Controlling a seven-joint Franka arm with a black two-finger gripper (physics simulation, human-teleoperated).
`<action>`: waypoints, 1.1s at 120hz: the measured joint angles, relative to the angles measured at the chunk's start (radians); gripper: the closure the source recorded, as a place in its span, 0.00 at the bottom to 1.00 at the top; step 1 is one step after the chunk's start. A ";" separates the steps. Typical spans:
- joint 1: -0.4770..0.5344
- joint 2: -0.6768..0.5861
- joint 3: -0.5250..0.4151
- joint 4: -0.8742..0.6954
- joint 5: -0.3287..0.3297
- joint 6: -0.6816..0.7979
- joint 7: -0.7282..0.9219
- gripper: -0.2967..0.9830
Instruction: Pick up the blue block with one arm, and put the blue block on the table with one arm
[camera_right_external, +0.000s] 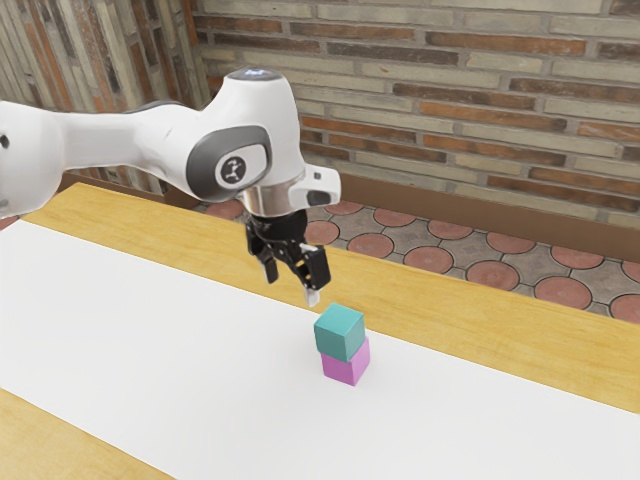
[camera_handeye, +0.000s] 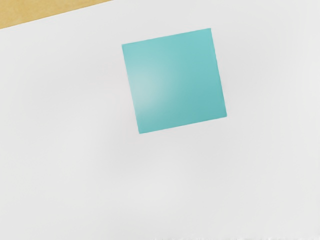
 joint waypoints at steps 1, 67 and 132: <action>-0.002 0.001 0.000 -0.001 0.000 0.000 0.000 0.23; -0.030 0.136 0.003 0.039 0.041 0.094 -0.025 0.23; -0.039 0.269 0.009 0.133 0.054 0.117 -0.050 0.23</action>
